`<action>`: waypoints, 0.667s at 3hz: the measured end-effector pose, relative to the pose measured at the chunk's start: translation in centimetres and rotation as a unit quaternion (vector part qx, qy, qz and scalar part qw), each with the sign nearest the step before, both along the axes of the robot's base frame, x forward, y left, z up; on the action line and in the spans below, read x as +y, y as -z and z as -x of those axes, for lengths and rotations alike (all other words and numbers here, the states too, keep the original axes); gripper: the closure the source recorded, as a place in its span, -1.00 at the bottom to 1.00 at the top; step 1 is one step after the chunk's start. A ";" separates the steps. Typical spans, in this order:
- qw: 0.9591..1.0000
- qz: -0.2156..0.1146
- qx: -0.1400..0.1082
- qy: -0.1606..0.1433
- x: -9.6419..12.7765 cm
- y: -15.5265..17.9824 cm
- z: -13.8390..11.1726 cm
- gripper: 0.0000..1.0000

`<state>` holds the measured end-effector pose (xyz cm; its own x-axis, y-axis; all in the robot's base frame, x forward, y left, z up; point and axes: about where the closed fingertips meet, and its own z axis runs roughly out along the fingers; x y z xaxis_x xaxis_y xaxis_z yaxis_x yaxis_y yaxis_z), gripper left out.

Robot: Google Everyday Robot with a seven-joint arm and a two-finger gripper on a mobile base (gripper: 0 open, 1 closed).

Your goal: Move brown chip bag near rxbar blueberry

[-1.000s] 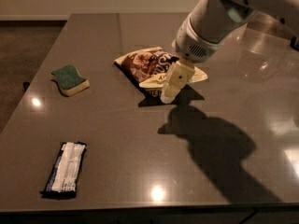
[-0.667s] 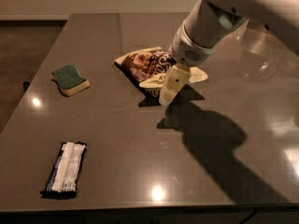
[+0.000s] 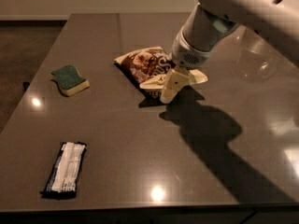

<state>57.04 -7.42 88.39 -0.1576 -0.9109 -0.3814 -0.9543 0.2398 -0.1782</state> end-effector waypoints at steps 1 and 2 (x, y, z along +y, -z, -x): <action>1.000 -0.004 0.004 0.003 -0.3 0.2 0.0 0.00; 1.000 -0.008 0.005 0.003 -0.5 0.0 0.2 0.46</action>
Offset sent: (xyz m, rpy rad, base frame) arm -0.0051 -0.0100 0.0038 0.0300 0.0100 -0.0120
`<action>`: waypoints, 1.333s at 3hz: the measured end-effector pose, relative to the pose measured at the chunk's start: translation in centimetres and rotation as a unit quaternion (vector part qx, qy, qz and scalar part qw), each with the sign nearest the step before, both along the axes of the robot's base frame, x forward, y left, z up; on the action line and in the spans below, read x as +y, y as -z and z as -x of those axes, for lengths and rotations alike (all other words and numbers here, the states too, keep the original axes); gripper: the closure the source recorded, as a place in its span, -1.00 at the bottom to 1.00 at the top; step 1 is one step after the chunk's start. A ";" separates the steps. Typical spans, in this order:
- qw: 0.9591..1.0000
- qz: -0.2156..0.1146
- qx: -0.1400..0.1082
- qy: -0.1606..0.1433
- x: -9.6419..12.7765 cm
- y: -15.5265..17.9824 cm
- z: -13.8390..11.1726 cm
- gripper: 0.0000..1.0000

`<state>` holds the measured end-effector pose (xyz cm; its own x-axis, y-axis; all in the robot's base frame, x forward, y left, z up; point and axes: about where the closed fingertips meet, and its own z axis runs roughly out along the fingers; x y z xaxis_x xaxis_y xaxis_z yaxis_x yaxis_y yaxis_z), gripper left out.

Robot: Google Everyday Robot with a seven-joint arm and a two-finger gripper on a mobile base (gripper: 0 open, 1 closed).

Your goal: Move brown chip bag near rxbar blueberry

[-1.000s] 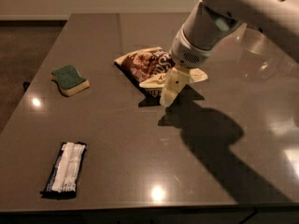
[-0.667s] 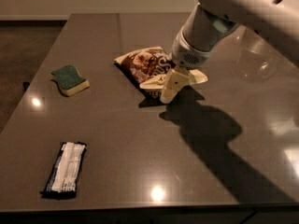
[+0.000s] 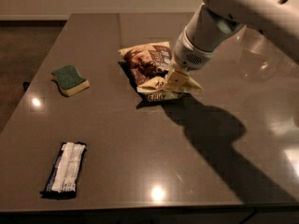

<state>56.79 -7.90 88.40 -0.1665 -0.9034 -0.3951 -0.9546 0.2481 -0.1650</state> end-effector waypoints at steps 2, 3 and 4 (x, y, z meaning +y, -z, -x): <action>0.999 -0.032 -0.002 -0.007 -1.3 -3.5 4.3 1.00; 0.998 -0.058 0.006 -0.021 -1.0 -4.8 6.8 1.00; 0.993 -0.101 0.024 -0.053 1.0 -6.1 10.2 1.00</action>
Offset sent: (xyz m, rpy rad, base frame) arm -0.0758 -0.0212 0.0591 0.1384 0.0101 0.0194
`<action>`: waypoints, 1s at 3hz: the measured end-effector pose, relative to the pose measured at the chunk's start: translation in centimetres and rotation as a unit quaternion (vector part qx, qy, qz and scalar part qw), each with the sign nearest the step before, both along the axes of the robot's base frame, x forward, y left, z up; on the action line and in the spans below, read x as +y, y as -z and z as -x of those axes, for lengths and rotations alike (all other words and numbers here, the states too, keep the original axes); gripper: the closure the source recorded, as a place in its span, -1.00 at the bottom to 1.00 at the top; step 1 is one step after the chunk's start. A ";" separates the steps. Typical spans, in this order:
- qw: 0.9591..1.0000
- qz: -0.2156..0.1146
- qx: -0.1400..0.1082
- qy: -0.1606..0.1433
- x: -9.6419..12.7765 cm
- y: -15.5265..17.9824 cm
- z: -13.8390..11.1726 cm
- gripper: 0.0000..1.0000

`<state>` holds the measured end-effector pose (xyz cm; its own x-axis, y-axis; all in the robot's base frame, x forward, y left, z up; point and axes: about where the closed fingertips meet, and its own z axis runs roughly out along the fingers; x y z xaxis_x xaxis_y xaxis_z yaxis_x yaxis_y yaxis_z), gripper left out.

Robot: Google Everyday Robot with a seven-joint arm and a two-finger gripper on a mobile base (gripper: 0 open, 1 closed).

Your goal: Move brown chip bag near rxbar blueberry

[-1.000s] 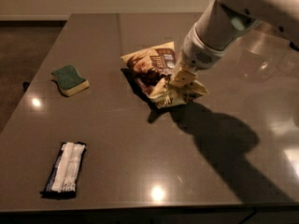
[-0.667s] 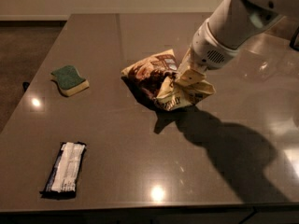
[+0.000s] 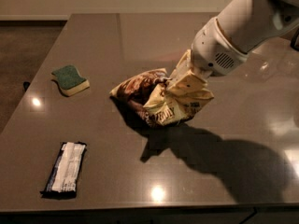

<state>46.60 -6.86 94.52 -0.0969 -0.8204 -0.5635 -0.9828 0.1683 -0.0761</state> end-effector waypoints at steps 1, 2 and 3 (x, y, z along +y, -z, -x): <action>0.999 -0.036 0.003 -0.037 2.0 -1.4 2.6 1.00; 0.994 -0.066 -0.014 -0.084 4.0 -3.0 5.5 1.00; 0.990 -0.082 -0.020 -0.116 5.4 -3.7 7.6 0.97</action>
Offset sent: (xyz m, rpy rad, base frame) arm -0.0736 0.0517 0.0424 0.1848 -0.0567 0.2416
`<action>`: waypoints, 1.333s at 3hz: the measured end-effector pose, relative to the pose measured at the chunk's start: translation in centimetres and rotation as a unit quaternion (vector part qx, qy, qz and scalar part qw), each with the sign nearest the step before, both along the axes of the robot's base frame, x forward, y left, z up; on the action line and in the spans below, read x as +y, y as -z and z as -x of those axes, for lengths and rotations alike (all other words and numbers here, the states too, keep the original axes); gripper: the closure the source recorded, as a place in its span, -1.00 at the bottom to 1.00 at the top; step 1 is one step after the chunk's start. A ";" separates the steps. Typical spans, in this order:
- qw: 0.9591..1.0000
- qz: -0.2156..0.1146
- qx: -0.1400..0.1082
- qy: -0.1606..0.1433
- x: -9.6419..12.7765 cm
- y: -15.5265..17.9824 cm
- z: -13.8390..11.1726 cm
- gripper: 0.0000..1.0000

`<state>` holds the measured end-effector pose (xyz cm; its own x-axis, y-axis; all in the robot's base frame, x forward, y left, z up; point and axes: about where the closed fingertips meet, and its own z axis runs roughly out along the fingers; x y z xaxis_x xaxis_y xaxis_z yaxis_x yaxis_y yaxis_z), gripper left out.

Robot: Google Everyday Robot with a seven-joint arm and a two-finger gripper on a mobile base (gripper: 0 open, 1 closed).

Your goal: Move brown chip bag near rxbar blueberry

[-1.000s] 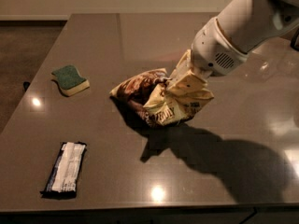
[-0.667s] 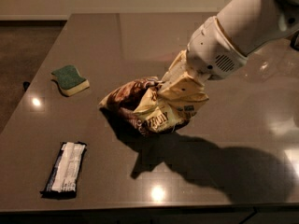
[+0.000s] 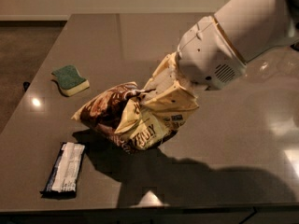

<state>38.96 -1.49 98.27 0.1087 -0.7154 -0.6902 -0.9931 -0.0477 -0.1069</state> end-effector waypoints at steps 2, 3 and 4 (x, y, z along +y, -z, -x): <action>1.000 -0.006 0.004 -0.016 0.9 -0.3 1.1 -0.11; 1.000 -0.005 0.000 -0.016 1.0 -0.5 1.3 -0.57; 1.000 -0.003 -0.005 -0.017 1.2 -0.9 1.6 -1.00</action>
Offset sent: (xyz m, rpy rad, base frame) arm -0.0088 0.0063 -0.0006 0.0133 0.0160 0.0294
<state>37.39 -0.26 99.14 0.1400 -0.7066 -0.6936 -0.9898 -0.0811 -0.1172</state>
